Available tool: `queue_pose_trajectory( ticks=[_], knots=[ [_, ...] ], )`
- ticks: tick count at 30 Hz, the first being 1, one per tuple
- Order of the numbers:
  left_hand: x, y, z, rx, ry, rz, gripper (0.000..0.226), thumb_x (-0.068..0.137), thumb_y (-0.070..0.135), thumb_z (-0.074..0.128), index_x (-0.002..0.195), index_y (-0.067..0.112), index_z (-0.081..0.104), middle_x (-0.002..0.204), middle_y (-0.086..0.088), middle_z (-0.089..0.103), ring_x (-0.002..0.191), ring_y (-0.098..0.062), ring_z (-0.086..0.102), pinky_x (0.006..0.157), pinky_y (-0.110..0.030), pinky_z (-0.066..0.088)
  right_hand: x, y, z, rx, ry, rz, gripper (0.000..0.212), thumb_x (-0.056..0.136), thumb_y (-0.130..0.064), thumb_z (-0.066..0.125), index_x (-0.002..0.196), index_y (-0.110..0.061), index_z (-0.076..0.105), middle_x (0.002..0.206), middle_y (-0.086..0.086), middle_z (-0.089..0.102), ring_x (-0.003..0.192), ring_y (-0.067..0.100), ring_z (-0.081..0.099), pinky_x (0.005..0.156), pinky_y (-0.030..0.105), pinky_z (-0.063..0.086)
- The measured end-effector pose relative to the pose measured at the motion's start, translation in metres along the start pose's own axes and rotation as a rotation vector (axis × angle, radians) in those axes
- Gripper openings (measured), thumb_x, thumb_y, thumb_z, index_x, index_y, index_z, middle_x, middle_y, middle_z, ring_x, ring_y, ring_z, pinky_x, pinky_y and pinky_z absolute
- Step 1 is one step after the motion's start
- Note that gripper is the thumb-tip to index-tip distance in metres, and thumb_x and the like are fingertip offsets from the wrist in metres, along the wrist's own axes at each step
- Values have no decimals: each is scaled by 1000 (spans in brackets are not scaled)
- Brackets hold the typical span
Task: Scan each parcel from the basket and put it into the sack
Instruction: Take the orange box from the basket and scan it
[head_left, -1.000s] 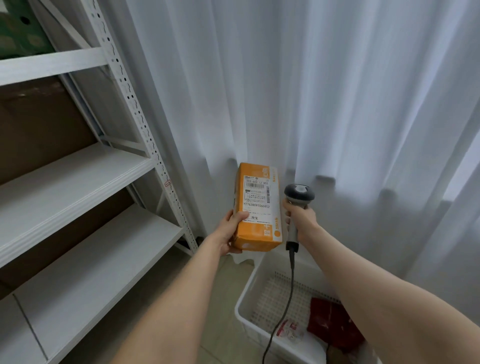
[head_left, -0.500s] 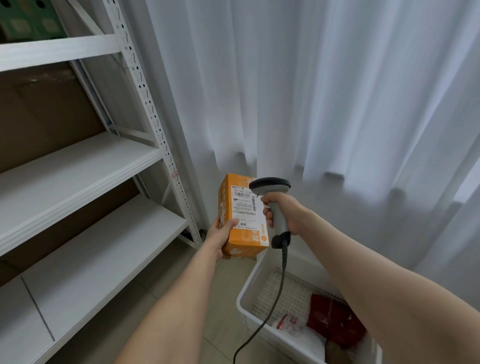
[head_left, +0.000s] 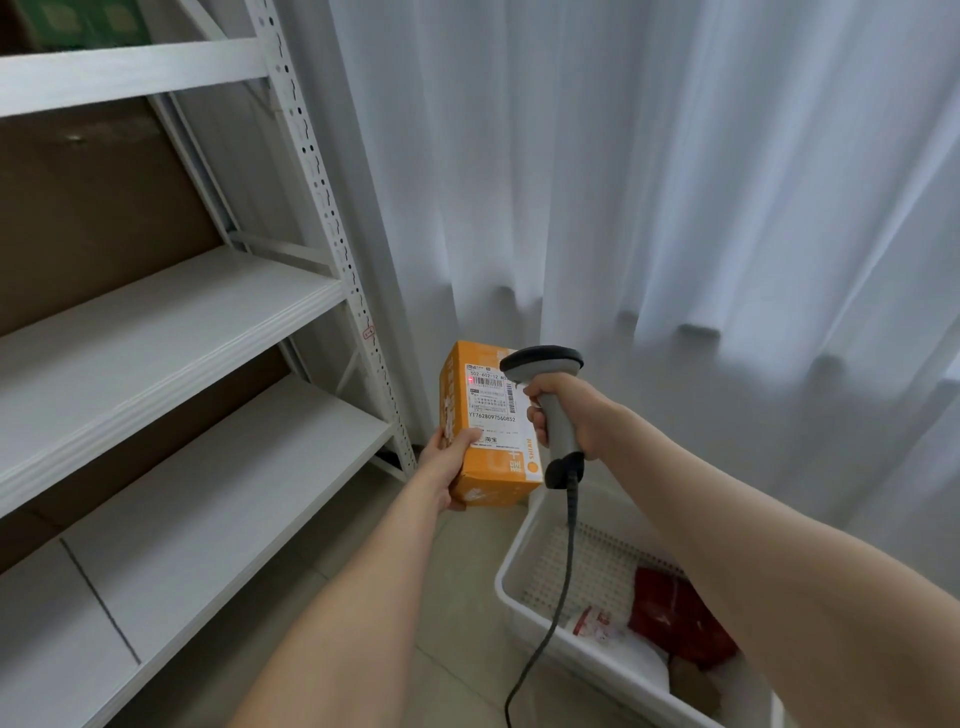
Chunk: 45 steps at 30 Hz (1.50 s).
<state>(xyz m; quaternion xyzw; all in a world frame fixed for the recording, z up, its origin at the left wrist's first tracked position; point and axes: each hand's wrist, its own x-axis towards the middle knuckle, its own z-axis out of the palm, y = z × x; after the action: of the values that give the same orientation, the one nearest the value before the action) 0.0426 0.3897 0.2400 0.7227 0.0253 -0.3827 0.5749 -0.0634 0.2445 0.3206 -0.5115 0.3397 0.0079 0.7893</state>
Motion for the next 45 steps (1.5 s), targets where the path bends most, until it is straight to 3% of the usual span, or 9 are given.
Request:
queue_pose_trajectory(
  ticks=[5,10,14,18,25,28,33,40,45],
  knots=[
    [-6,-7,-13,17,-8,-10,72,83,43,68,144,32,31,126,-8,56,106,-34,55,94,-64,42,-5,11,14,12,20,-4,6,89,-12,55,86,-8,52,59,4,53,45,11,49,47,21,46],
    [-21,-15,-20,11,-1,4,69,84,42,67,143,32,33,117,-6,57,92,-29,56,82,-55,45,-21,18,23,13,9,-18,6,89,-13,56,88,-8,53,61,3,55,47,10,48,47,20,46],
    [-36,-24,-20,25,-3,12,70,84,43,67,143,31,32,124,-8,56,106,-35,56,94,-62,43,-40,24,27,3,9,-29,6,89,-13,56,91,-8,53,62,3,57,47,9,47,46,20,46],
    [-62,-34,-21,31,-5,21,71,84,44,66,144,32,30,127,-9,54,112,-36,54,96,-64,41,-66,39,30,8,30,-26,6,90,-13,55,90,-8,53,58,3,55,43,9,47,45,20,45],
    [-121,-63,-34,33,8,33,71,85,42,66,144,33,28,120,-7,53,111,-35,53,96,-64,40,-118,73,36,18,45,-46,9,88,-14,55,95,-8,54,58,3,55,44,10,47,44,21,44],
    [-145,-75,-42,18,12,44,69,86,41,65,144,32,29,115,-6,53,101,-32,54,95,-63,42,-142,86,43,-10,30,-50,7,88,-14,55,92,-9,54,57,2,55,43,10,46,44,21,43],
    [-178,-92,-56,-4,9,47,66,86,39,65,143,33,31,111,-5,54,94,-30,53,83,-56,43,-172,102,60,-41,29,-54,5,87,-14,55,89,-9,54,58,2,54,42,10,46,43,21,43],
    [-191,-106,-72,-3,5,20,70,85,40,65,145,32,28,131,-10,52,113,-37,53,98,-66,37,-189,112,79,-54,16,-37,7,88,-13,55,82,-10,53,57,2,53,42,10,46,44,20,43],
    [-188,-114,-86,4,1,11,67,87,40,64,144,31,29,128,-10,54,102,-33,55,96,-64,40,-187,119,93,-63,26,-2,6,87,-14,56,84,-10,53,56,1,53,43,10,45,45,20,43]
  ],
)
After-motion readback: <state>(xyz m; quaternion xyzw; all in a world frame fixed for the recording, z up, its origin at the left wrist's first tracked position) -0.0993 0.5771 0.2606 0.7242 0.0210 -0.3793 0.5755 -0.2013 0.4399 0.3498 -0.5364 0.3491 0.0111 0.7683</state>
